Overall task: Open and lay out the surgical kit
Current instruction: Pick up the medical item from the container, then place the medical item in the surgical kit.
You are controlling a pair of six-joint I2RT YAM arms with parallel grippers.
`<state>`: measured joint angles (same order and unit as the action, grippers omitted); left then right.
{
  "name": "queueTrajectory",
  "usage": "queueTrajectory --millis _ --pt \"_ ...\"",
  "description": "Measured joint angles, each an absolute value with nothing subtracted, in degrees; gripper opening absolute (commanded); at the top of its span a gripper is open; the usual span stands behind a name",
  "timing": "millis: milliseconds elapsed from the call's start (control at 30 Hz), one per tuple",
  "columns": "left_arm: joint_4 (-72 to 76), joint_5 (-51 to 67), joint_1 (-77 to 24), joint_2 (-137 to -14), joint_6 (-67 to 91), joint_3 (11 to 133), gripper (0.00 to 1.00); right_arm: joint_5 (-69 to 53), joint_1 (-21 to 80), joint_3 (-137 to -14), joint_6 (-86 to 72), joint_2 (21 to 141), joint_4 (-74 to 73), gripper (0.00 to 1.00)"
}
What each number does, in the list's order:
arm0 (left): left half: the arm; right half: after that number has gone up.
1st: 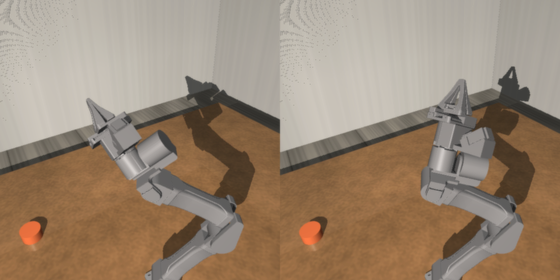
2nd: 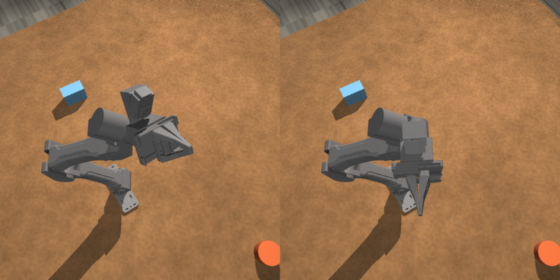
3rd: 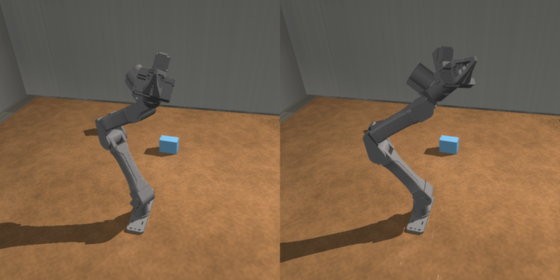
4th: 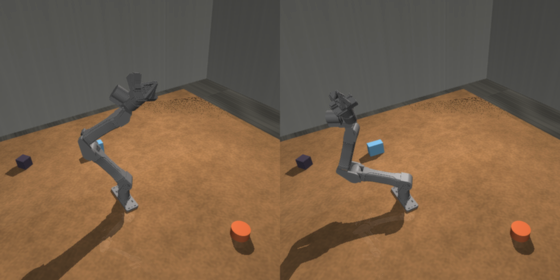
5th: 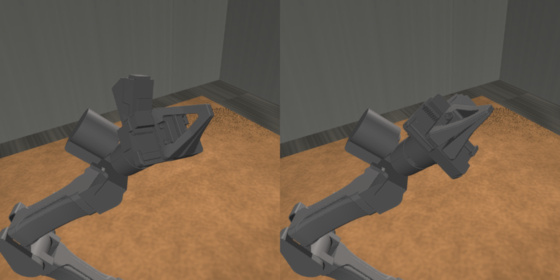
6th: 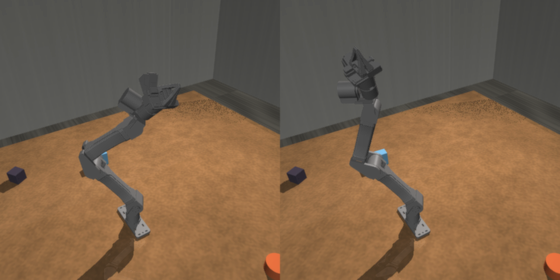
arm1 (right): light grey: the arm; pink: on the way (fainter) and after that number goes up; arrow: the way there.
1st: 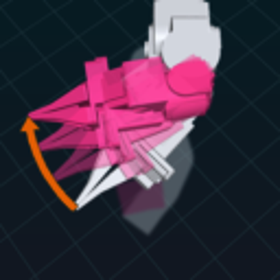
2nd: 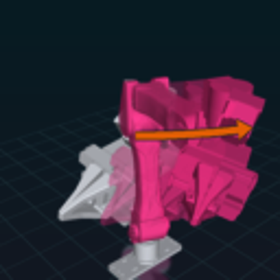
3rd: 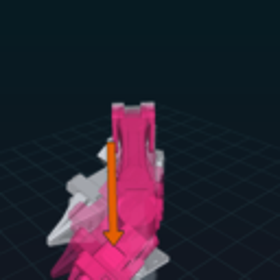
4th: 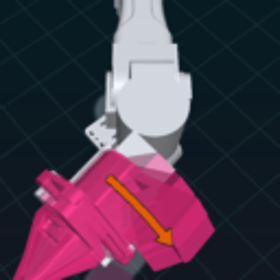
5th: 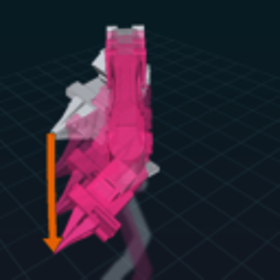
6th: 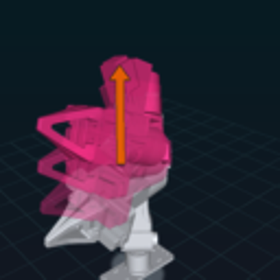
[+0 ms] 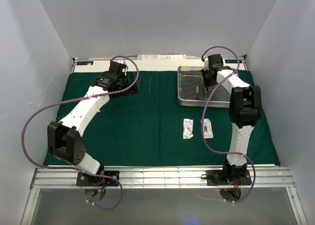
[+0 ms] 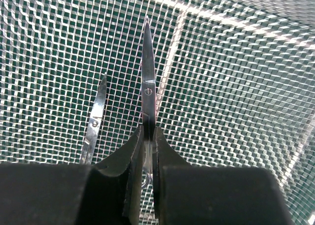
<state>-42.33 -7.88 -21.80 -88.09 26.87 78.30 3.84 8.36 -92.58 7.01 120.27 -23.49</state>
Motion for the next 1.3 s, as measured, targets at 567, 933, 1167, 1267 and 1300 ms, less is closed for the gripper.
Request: queueTrajectory --millis 567,933,1167,1267,1300 --pt "-41.98 -7.97 -21.80 -88.09 27.03 77.56 0.94 4.89 10.17 -93.56 -3.20 112.44 -26.61 0.08" --pt "-43.94 -12.75 -21.80 -84.99 27.14 77.52 0.95 8.69 25.63 -93.49 -16.47 102.80 -33.19 0.08" --pt "-46.96 -19.25 -21.80 -76.31 27.70 76.49 0.95 9.08 34.85 -86.59 -24.14 99.68 -33.52 0.08" --pt "-47.94 -21.30 -21.80 -73.12 27.70 76.31 0.95 9.34 38.57 -83.90 -26.79 99.74 -33.65 0.08" --pt "-48.01 -21.80 -21.80 -72.16 27.70 76.12 0.95 9.76 40.32 -83.18 -27.90 99.81 -33.82 0.08"
